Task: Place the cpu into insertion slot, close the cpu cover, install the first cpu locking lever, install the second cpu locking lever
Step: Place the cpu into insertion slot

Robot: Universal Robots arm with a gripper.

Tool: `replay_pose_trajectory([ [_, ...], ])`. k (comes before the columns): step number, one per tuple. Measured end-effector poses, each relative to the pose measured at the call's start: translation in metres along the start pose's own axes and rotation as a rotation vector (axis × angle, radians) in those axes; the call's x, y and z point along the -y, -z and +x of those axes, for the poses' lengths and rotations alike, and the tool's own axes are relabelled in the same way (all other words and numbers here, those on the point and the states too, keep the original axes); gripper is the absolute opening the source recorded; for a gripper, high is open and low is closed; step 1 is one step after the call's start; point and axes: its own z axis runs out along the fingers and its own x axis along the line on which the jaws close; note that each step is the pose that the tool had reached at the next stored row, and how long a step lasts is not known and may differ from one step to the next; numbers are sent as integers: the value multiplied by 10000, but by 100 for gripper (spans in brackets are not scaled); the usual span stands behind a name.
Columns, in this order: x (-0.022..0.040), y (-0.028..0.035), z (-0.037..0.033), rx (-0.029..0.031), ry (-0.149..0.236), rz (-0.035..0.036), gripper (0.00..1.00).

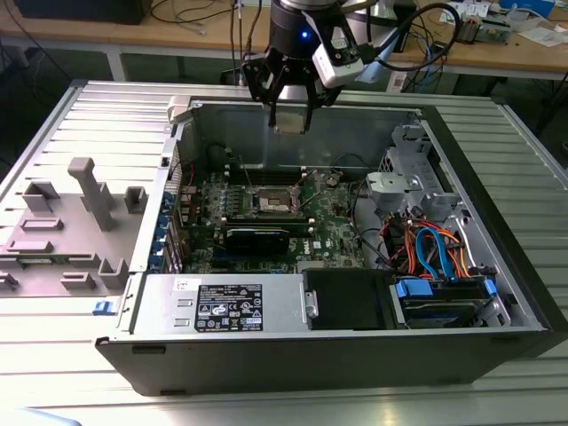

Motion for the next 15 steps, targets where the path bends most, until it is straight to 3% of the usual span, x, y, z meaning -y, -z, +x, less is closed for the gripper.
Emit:
replay_pose_trajectory([
  [15, 55, -30, -1, 0, 0, 0, 55],
])
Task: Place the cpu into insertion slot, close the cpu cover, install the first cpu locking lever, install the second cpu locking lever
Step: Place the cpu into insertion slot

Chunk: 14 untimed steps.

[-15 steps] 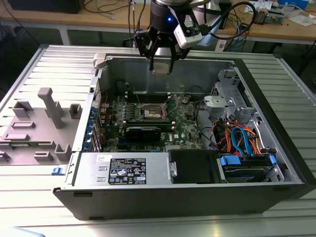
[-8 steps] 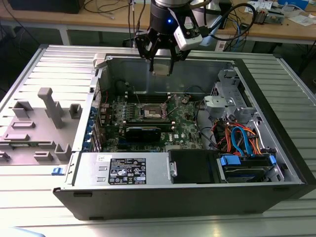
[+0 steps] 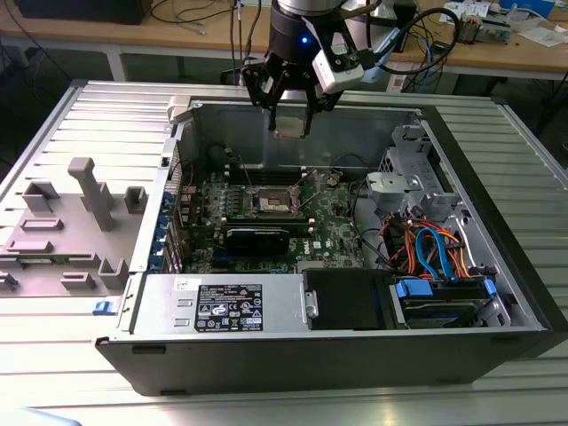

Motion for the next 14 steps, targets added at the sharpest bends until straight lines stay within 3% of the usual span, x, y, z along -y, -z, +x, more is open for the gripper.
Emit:
replay_pose_trajectory([
  [14, 23, -27, -1, 0, 1, 5, 55],
])
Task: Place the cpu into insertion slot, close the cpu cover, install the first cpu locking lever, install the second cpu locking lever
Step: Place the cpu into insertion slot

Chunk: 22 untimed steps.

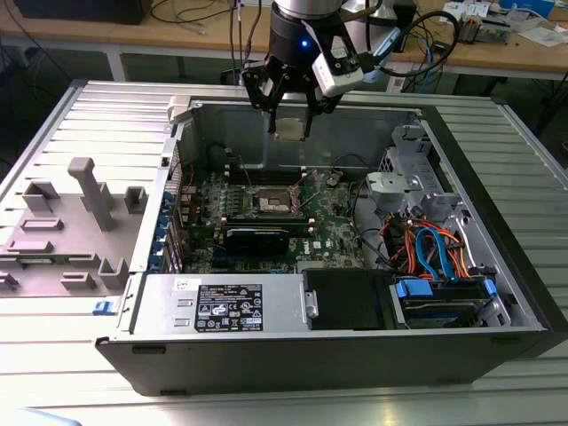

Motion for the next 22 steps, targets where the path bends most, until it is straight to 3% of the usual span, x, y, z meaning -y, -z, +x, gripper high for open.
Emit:
replay_pose_trajectory([
  [22, 37, -35, -1, 0, -1, 0, 55],
])
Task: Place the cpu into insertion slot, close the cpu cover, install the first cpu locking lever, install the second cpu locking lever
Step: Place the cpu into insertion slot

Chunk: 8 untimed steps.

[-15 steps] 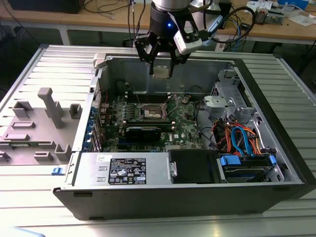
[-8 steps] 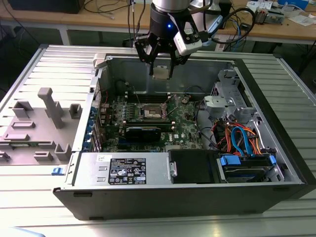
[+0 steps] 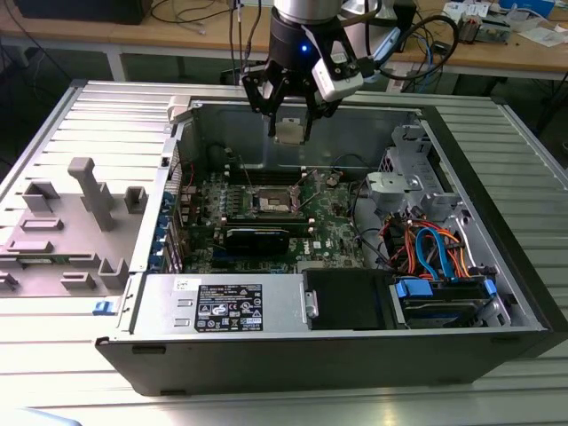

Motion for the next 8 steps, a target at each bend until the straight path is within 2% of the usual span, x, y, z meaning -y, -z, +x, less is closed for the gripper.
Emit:
replay_pose_trajectory([
  [8, 11, -14, -1, 0, 0, 3, 55],
])
